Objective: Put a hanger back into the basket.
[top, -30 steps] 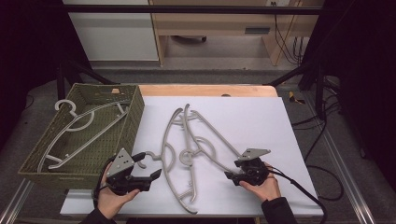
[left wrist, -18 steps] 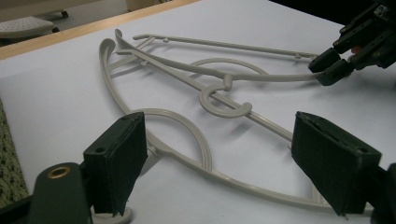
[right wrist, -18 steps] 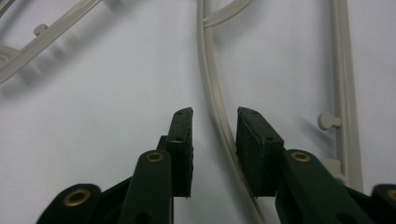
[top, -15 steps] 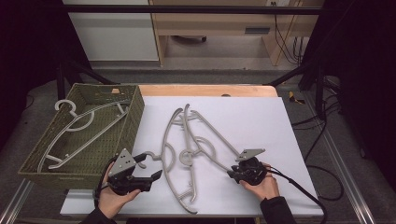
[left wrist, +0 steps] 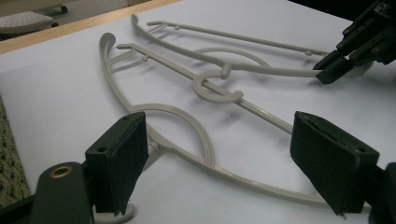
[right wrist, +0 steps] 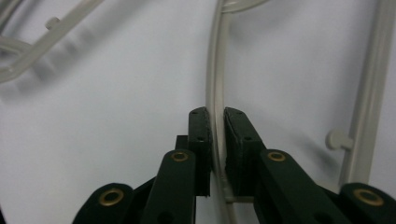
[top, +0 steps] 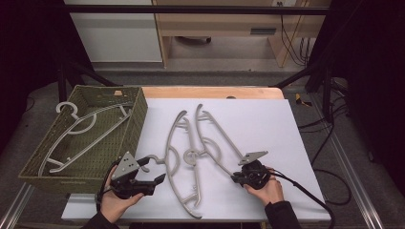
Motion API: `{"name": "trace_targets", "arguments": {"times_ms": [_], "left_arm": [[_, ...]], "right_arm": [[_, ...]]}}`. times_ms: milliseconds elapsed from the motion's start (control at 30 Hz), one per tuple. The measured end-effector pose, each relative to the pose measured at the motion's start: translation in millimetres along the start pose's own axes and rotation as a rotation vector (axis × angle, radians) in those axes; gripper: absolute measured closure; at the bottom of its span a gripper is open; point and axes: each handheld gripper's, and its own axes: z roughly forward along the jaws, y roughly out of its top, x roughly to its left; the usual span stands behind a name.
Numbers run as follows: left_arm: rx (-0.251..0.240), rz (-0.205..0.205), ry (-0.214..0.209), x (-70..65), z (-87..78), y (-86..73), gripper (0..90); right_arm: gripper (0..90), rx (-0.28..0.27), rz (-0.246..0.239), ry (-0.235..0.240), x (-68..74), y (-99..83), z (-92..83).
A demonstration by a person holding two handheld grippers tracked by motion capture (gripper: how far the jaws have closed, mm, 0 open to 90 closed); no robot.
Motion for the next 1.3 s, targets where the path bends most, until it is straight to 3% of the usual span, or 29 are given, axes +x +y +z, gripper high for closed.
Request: {"name": "trace_targets", "arguments": {"times_ms": [100, 133, 267, 433, 467, 567, 633, 667, 800, 867, 1000, 1167, 1300], "left_arm": [[0.002, 0.001, 0.001, -0.1, 0.2, 0.0, 19.1], [0.003, 0.001, 0.000, -0.1, 0.3, 0.0, 19.1], [0.007, 0.001, 0.004, 0.1, 0.8, -0.3, 19.1], [0.010, 0.001, 0.005, -0.4, 1.8, -0.8, 19.1], [0.010, 0.000, 0.005, -0.6, 2.0, -0.9, 19.1], [0.012, 0.001, 0.005, -1.1, 2.3, -0.9, 19.1], [0.012, 0.000, 0.005, -1.2, 2.2, -0.9, 19.1], [0.012, -0.001, 0.005, -1.1, 2.2, -0.9, 19.2], [0.011, -0.003, 0.004, -1.3, 2.3, -0.9, 19.2], [0.010, -0.004, 0.004, -1.9, 2.6, -0.9, 19.2], [0.009, -0.009, -0.003, -3.3, 3.2, -0.2, 19.2], [0.005, -0.019, -0.015, -7.8, 5.9, 3.7, 19.2], [0.000, -0.023, -0.028, -14.4, 11.6, 10.6, 19.2]], "right_arm": [[82.2, -0.015, 0.050, -0.006, 3.5, 3.3, -5.0], [82.2, -0.033, 0.029, 0.000, 1.3, 2.6, -5.3], [82.2, -0.053, 0.103, 0.035, 5.2, 5.1, -5.4], [82.0, -0.072, 0.145, 0.063, 15.1, 7.6, 5.1], [81.8, -0.071, 0.172, 0.064, 18.5, 8.8, 6.5], [81.4, -0.080, 0.164, 0.064, 24.5, 9.4, 14.3], [80.9, -0.086, 0.188, 0.078, 27.7, 9.4, 18.7], [80.7, -0.084, 0.165, 0.071, 27.0, 8.9, 20.5], [74.9, -0.096, 0.148, 0.078, 29.1, 8.5, 23.1], [68.5, -0.121, 0.130, 0.089, 28.8, 9.1, 19.6], [58.1, -0.201, 0.082, 0.065, 26.5, 12.0, 2.0], [43.7, -0.304, 0.031, -0.020, 18.7, 14.0, -24.4], [29.5, -0.365, 0.021, -0.065, 11.0, 12.4, -40.4]]}}
